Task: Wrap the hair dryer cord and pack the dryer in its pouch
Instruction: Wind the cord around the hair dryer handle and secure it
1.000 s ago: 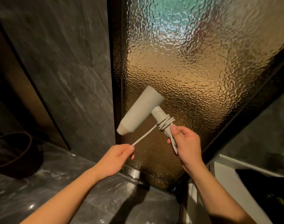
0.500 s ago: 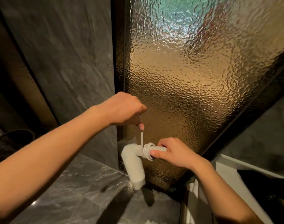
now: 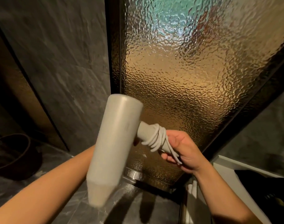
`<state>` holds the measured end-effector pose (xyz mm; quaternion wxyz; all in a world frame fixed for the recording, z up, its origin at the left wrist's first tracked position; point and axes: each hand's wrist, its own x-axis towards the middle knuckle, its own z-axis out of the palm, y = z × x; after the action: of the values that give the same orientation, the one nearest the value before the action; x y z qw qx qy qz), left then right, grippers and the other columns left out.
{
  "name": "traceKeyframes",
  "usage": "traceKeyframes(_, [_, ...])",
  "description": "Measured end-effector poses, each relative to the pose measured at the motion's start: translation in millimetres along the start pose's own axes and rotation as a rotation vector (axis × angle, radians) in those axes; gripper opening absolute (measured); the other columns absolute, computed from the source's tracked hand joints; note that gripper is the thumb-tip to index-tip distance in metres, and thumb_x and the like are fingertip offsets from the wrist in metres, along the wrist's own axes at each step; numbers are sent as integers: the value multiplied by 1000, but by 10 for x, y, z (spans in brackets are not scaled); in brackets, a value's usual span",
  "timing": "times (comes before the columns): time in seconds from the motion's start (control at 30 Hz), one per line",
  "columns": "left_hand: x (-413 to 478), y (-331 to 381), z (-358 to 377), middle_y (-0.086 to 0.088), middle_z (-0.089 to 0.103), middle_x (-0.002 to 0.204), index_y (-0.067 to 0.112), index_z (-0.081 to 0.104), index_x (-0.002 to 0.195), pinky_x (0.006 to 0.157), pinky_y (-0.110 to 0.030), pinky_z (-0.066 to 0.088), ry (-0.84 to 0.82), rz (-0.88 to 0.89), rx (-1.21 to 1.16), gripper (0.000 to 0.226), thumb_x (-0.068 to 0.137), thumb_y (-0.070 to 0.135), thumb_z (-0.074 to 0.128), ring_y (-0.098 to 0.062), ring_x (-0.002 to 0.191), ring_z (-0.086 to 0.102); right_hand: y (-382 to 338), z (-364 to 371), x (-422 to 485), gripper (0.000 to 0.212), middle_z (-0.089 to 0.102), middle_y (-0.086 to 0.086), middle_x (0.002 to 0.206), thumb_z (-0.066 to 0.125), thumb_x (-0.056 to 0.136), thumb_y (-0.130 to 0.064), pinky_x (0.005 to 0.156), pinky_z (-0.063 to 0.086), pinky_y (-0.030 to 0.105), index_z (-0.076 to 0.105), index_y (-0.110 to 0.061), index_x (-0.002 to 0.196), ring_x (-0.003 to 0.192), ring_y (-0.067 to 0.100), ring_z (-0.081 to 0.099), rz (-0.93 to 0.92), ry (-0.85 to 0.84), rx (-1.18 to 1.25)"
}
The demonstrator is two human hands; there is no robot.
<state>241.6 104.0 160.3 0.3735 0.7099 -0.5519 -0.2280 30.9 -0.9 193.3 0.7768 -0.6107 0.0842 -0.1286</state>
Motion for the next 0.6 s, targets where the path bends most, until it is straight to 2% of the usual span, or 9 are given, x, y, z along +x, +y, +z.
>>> traceKeyframes(0.07, [-174,40,199,11,52,43,28,53,52,59,-11,40,49,-38,-191,53,103,29,43,-3,46,50,19,40,50,58,64,14,60,77,78,-55,31,36,14,72,-1,101,38,6,52,-32,142,31])
traceKeyframes(0.1, [-253,74,273,6,54,47,27,54,52,63,-15,43,38,-65,-264,56,105,32,40,-5,49,52,37,67,89,49,63,13,59,74,81,-52,32,36,14,74,-6,97,37,7,51,-50,235,3])
traceKeyframes(0.13, [-276,60,326,1,56,52,25,57,53,67,-23,45,18,-89,-293,57,103,43,36,-13,54,54,70,91,134,42,64,11,59,72,83,-49,34,38,15,75,-8,92,39,7,52,-73,346,-62])
traceKeyframes(0.2, [-310,45,345,-8,62,63,22,63,66,69,-36,46,-3,-86,-114,55,100,54,33,-24,62,57,156,125,218,34,66,5,59,71,86,-43,43,41,15,75,-10,83,45,3,55,-111,572,-330])
traceKeyframes(0.3, [-366,48,322,1,64,71,18,63,83,69,-37,50,-29,-78,180,34,102,37,43,-19,71,61,306,124,271,24,65,-6,61,71,90,-40,48,38,15,71,-21,76,51,0,53,-66,785,-709])
traceKeyframes(0.37, [-398,106,285,-5,68,81,16,61,87,71,-41,54,-77,-64,371,26,99,33,46,-24,77,65,373,118,250,27,65,-7,66,66,92,-47,48,37,17,69,-22,82,56,2,54,37,800,-870])
traceKeyframes(0.4, [-407,161,234,-8,69,86,16,61,89,71,-41,55,-106,-69,446,23,97,33,47,-27,79,66,407,121,240,32,65,-7,69,63,92,-51,48,34,19,68,-21,87,60,8,55,89,779,-963])
traceKeyframes(0.5, [-364,349,-31,-12,69,96,18,63,95,71,-40,56,-186,-71,695,20,94,34,50,-32,86,68,475,136,235,40,59,-5,77,52,95,-60,51,31,31,61,-21,95,68,19,50,213,656,-1269])
traceKeyframes(0.6, [-274,552,-343,-9,68,100,21,64,99,70,-39,52,-216,65,923,22,93,39,51,-33,90,68,494,87,264,44,67,0,84,48,95,-63,58,39,36,56,-20,92,75,26,61,287,508,-1451])
